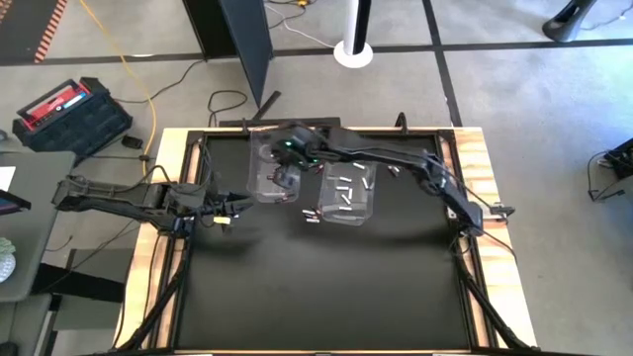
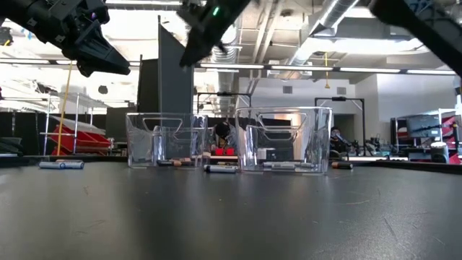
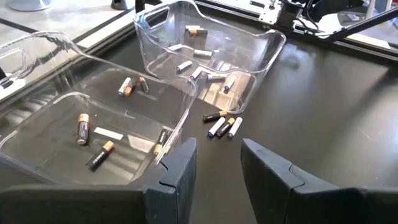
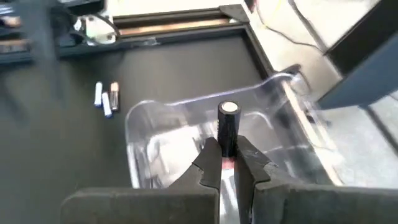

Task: Sort batteries
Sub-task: Put the black battery into the left transparent bin, then move the left transparent bin to the bottom of the table

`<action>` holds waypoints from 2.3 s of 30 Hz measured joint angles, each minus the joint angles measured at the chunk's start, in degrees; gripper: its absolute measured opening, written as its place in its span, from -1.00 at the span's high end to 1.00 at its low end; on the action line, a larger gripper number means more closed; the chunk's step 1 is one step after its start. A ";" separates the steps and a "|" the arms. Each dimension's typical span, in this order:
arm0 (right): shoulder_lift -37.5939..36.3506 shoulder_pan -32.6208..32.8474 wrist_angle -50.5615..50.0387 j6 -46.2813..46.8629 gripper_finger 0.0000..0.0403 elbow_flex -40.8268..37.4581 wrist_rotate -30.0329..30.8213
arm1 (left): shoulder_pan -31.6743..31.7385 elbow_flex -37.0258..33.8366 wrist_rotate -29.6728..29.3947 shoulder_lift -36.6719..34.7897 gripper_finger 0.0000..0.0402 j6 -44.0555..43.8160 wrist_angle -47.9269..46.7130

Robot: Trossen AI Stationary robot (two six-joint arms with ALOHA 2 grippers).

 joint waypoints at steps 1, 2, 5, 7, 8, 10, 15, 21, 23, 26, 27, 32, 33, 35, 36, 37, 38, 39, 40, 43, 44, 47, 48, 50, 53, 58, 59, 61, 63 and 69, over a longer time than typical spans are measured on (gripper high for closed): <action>0.47 -0.52 1.68 0.57 0.86 -1.22 -1.46 | 0.02 0.00 0.00 0.00 0.41 -0.21 -0.01; 1.63 -1.01 2.98 1.56 0.86 -1.74 -2.42 | 0.00 0.00 0.01 0.01 0.41 -0.47 -0.16; 4.20 -2.38 4.06 2.94 0.86 -1.82 -3.77 | -0.02 0.00 0.13 0.00 0.41 -0.58 -0.42; 6.74 -3.14 5.71 2.94 0.86 -1.67 -3.82 | -0.02 0.00 0.11 -0.02 0.41 -0.60 -0.79; 7.52 -3.57 6.15 3.15 0.86 -1.71 -3.88 | -0.02 0.02 0.11 -0.08 0.41 -0.54 -1.17; 9.52 -4.19 4.98 3.49 0.85 -1.87 -4.78 | -0.02 0.02 0.15 0.08 0.41 -0.17 -1.71; 12.94 -4.19 6.99 3.49 0.84 -1.79 -7.12 | -0.20 0.04 0.73 0.26 0.41 -0.87 -3.55; 14.00 -4.31 6.46 3.46 0.82 -1.79 -7.27 | -0.33 0.04 0.98 0.26 0.41 -0.82 -4.77; 13.94 -4.64 6.71 3.47 0.79 -1.79 -7.27 | -0.33 0.04 1.01 0.26 0.41 -0.82 -4.84; 13.93 -4.82 6.42 3.87 0.72 -1.79 -7.25 | -0.33 0.04 1.03 0.26 0.41 -0.82 -4.87; 13.93 -4.86 6.15 4.47 0.70 -1.79 -7.25 | -0.33 0.04 1.03 0.26 0.41 -0.82 -4.87; 13.93 -4.94 4.55 4.50 0.57 -1.79 -7.25 | -0.33 0.04 1.05 0.26 0.41 -0.82 -4.85; 13.93 -4.94 4.54 4.48 0.55 -1.79 -7.25 | -0.33 0.04 1.05 0.26 0.41 -0.80 -4.87; 13.91 -4.94 4.68 4.47 0.52 -1.79 -7.25 | -0.33 0.04 1.05 0.26 0.41 -0.80 -4.85; 13.89 -4.94 4.66 4.47 0.50 -1.79 -7.25 | -0.33 0.04 1.05 0.26 0.41 -0.80 -4.85; 13.89 -4.94 4.62 4.47 0.49 -1.79 -7.25 | -0.33 0.04 1.05 0.26 0.41 -0.80 -4.85; 13.89 -4.94 4.57 4.45 0.48 -1.79 -7.25 | -0.33 0.04 1.05 0.26 0.41 -0.80 -4.85; 13.89 -4.94 4.55 4.44 0.46 -1.79 -7.23 | -0.33 0.04 1.05 0.26 0.41 -0.80 -4.85; 13.85 -4.94 4.54 4.37 0.45 -1.79 -7.23 | -0.33 0.04 1.05 0.26 0.41 -0.80 -4.85; 12.77 -5.00 3.61 4.36 0.44 -1.79 -7.21 | -0.33 0.04 1.07 0.26 0.41 -0.80 -4.85; 11.98 -5.22 3.30 4.37 0.43 -1.79 -7.21 | -0.33 0.04 1.07 0.26 0.41 -0.80 -4.85; 8.56 -5.61 1.70 4.64 0.43 -1.79 -7.21 | -0.33 0.04 1.08 0.26 0.41 -0.80 -4.84; 7.32 -5.81 1.16 5.49 0.43 -1.79 -7.16 | -0.33 0.04 1.09 0.26 0.41 -0.83 -4.85; 4.62 -6.44 -0.68 8.35 0.43 -1.79 -7.03 | -0.33 0.04 1.11 0.26 0.41 -1.01 -4.83; 1.21 -7.61 -5.65 11.32 0.43 -1.79 -7.01 | -0.33 0.04 1.11 0.26 0.41 -1.10 -4.83; -3.70 -9.63 -20.03 13.49 0.43 -1.79 -6.93 | -0.33 0.04 1.16 0.26 0.41 -1.15 -4.83; -4.35 -9.97 -23.16 14.08 0.43 -1.79 -6.72 | -0.33 0.04 1.16 0.24 0.41 -1.15 -4.82; -5.22 -10.59 -29.92 15.41 0.43 -1.79 -5.21 | -0.33 0.02 1.16 0.26 0.41 -1.19 -4.83; -5.68 -10.88 -35.26 16.23 0.43 -2.46 -2.49 | -0.33 0.03 1.16 0.26 0.41 -1.22 -4.83; -12.17 -10.91 -37.99 17.04 0.43 -13.59 2.26 | -0.33 0.02 1.16 0.24 0.41 -1.27 -5.64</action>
